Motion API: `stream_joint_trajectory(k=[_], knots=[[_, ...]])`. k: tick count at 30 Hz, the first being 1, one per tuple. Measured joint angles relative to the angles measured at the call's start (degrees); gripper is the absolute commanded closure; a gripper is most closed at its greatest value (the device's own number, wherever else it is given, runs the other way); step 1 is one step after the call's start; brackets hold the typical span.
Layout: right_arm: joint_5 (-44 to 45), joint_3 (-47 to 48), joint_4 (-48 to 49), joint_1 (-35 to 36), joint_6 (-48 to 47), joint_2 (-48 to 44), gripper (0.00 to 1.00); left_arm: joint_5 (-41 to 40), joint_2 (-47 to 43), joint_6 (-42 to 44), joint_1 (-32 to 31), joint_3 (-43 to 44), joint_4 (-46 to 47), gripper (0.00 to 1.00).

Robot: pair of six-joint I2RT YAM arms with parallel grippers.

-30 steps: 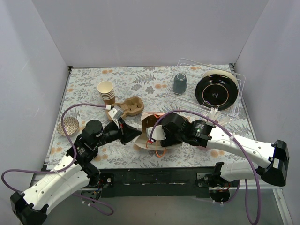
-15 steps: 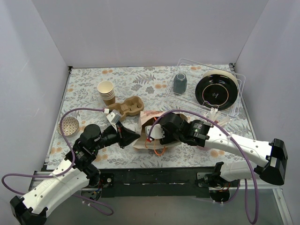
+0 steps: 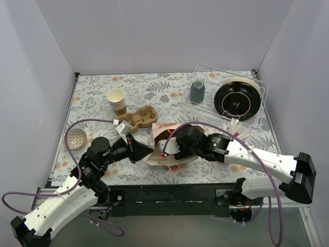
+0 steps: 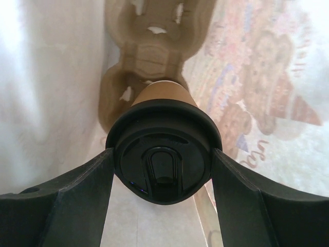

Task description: Pack the takeout coffee

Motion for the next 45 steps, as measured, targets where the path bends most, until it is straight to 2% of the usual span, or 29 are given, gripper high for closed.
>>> stream_joint_trajectory(k=[13, 24, 36, 45], knots=[[-0.22, -2.45, 4.26, -1.51, 0.48, 0.37, 0.69, -0.20, -1.60, -0.59, 0.00, 0.00, -1.57, 1.00], [-3.74, -2.78, 7.82, -2.21, -1.29, 1.62, 0.69, -0.11, -1.75, -0.83, 0.00, -0.02, -1.92, 1.00], [-9.68, 0.85, -0.28, -2.25, -0.02, 1.46, 0.69, 1.75, -1.14, -1.01, 0.00, -0.02, -1.81, 1.00], [-10.51, 1.31, -1.14, -2.25, -0.09, 2.49, 0.69, 3.04, 0.02, -1.73, 0.00, -0.02, -1.18, 1.00]])
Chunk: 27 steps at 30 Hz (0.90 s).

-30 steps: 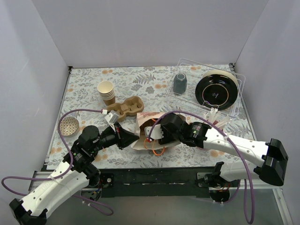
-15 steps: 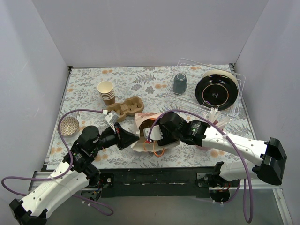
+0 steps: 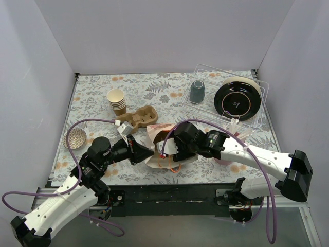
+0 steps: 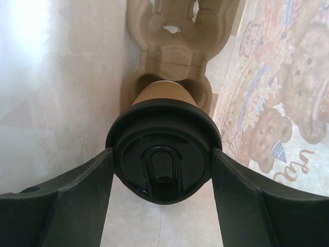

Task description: Pack the takeout coffee

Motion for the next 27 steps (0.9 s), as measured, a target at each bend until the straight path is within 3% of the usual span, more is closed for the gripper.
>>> stream_joint_trajectory(k=[17, 27], knots=[[7.52, -0.22, 8.39, 0.04, 2.54, 4.33, 0.70, -0.07, 0.66, -1.44, 0.00, 0.00, -1.05, 1.00], [1.60, -4.70, 11.52, -0.48, 0.20, -0.33, 0.69, -0.76, 1.01, -3.17, 0.00, 0.35, -1.92, 1.00]])
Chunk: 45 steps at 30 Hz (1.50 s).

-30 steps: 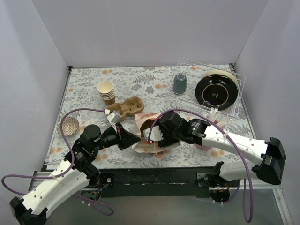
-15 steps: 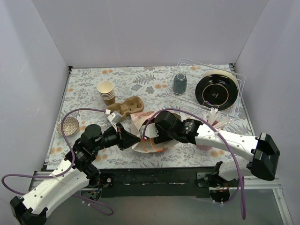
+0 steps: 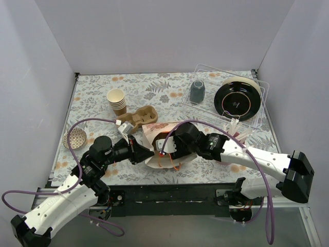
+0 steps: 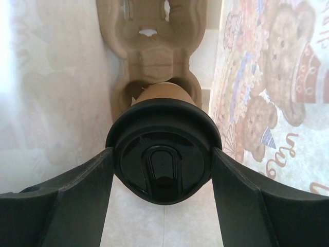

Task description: Pack the takeout coffee

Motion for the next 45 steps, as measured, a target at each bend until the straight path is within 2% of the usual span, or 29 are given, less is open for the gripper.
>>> stream_joint_trajectory(k=[7, 12, 22, 26, 29, 31, 35, 39, 45], knots=[[-4.90, 0.68, -2.40, -0.94, -2.29, -0.20, 0.68, 0.28, 1.57, -2.08, 0.00, 1.18, -1.20, 1.00], [-7.23, 5.51, -7.87, -0.96, -3.26, 1.90, 0.68, 0.94, 2.69, -3.19, 0.00, 3.76, -2.64, 1.00], [-8.70, 22.18, -19.65, -0.96, -1.46, 2.73, 0.69, 5.03, 10.56, -3.32, 0.00, 20.96, -10.03, 1.00], [-10.08, 20.90, -21.51, -0.96, -0.63, 0.04, 0.69, 6.86, 10.84, -3.41, 0.00, 20.55, -9.73, 1.00], [-11.23, 16.41, -22.43, -0.96, 0.28, -1.66, 0.70, 9.81, 11.02, -5.35, 0.68, 14.99, -7.08, 1.00], [-12.17, 15.63, -24.72, -0.96, 1.42, -0.92, 0.69, 13.44, 15.15, -6.14, 1.81, 15.69, -8.35, 1.00], [-13.44, 16.55, -26.64, -1.77, 2.97, 0.50, 0.69, 18.21, 27.06, -5.70, 3.72, 26.64, -12.11, 1.00], [-16.55, 19.02, -27.91, -3.72, 5.49, 0.50, 0.69, 24.22, 30.08, -8.11, 6.62, 32.04, -13.40, 1.00], [-19.89, 18.88, -25.75, -6.05, 10.34, -1.42, 0.69, 25.90, 38.45, -5.64, 7.50, 46.71, -24.87, 1.00]])
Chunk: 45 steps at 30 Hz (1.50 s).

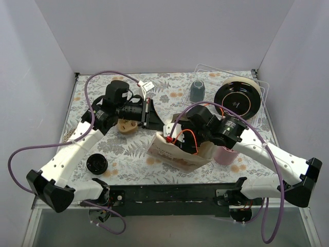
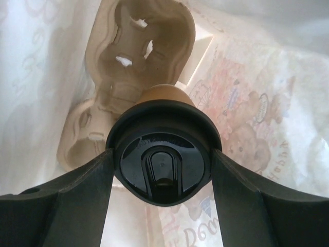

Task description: Pack the takeout coffee

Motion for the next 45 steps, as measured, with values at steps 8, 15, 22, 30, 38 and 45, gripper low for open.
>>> stream_joint_trajectory(k=[8, 15, 22, 30, 38, 45], knots=[[0.96, -2.95, 1.97, -1.22, 2.60, -1.73, 0.70, -5.11, -1.75, 9.14, -2.45, -3.30, -1.22, 1.00], [6.86, -3.02, 4.83, -1.66, 3.02, 1.79, 0.71, -19.65, -11.80, 18.36, -4.98, -17.68, 11.37, 1.00], [9.70, -2.71, 7.89, -2.54, 1.66, 1.51, 0.71, -27.74, -11.80, 25.33, -4.98, -23.65, 24.30, 1.00], [8.41, -2.73, 8.74, -2.54, -0.09, -2.75, 0.73, -30.36, -14.16, 30.80, -5.29, -27.28, 31.63, 1.00], [9.73, -9.99, 10.80, -2.51, -4.72, -6.01, 0.73, -29.70, -18.60, 31.04, -5.64, -28.81, 32.06, 1.00], [12.85, -11.76, 14.38, -2.51, -8.31, -3.93, 0.73, -28.68, -19.39, 30.27, -5.90, -30.23, 30.97, 1.00]])
